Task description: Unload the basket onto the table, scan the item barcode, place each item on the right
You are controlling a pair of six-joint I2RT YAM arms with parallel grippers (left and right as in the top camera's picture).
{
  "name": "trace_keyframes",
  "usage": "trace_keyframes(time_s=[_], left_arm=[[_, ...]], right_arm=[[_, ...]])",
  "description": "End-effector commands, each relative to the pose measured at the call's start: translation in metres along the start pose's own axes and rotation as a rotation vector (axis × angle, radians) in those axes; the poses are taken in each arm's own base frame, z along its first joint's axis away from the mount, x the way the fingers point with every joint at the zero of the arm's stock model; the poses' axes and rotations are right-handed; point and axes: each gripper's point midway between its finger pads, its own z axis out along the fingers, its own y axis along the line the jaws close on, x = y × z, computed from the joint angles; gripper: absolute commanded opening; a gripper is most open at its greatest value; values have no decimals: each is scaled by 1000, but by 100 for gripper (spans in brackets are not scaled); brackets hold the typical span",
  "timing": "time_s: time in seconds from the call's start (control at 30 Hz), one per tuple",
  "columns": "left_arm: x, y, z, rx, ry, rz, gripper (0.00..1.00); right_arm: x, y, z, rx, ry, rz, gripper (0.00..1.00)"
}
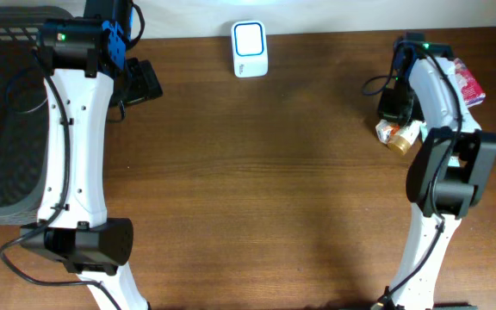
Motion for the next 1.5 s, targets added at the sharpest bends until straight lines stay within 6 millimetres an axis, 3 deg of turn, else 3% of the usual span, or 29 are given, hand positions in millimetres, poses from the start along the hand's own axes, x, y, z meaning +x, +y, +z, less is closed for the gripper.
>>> trace_keyframes(time_s=[0.0,0.03,0.13,0.17,0.23,0.3,0.37,0.4,0.43,0.5,0.53,0.67,0.77,0.87,0.93,1.0,1.07,1.23,1.33,1.47], left_arm=[[-2,3,-12,6,-34,-6,99],[-2,3,-12,6,-34,-6,99],[-2,3,-12,6,-34,-6,99],[-2,3,-12,6,-35,-6,99],[-2,3,-12,6,-34,-6,99],[-2,3,-12,6,-34,-6,99],[-2,3,-12,6,-34,-6,99],[-2,3,-12,6,-34,-6,99],[-2,3,-12,6,-34,-6,99],[-2,3,-12,6,-34,-6,99],[-2,3,-12,6,-34,-6,99],[-2,3,-12,6,-34,-6,99],[-2,3,-12,6,-34,-6,99],[-2,3,-12,6,-34,-6,99],[-2,3,-12,6,-34,-6,99],[-2,3,-12,6,-34,-6,99],[-2,3,-12,7,-34,-6,99],[-2,3,-12,6,-34,-6,99],[-2,3,-12,6,-34,-6,99],[-2,3,-12,6,-34,-6,99]], right_arm=[[6,-6,-76,-70,-110,-10,27],[13,-12,-100,-77,-138,-6,41],[52,-33,-178,-132,-224,9,48],[82,-36,-206,-188,-218,3,50],[128,-41,-241,-244,-238,-19,51],[167,-38,-262,-274,-306,-75,51],[216,-31,-269,-320,-381,-166,53],[257,-28,-253,-360,-354,-184,73],[280,-25,-244,-401,-307,-184,99],[331,-13,-229,-548,-158,-194,99],[340,-12,-225,-567,-136,-199,99],[338,-10,-219,-552,-108,-198,98],[326,-18,-210,-458,-125,-187,99],[322,-18,-204,-442,-121,-186,99],[310,-14,-192,-425,-164,-184,99],[297,-1,-181,-479,-282,-238,99],[299,9,-171,-571,-403,-272,99],[306,2,-180,-662,-883,-413,99],[284,-1,-187,-672,-1103,-344,99],[260,0,-177,-670,-1278,-277,99]])
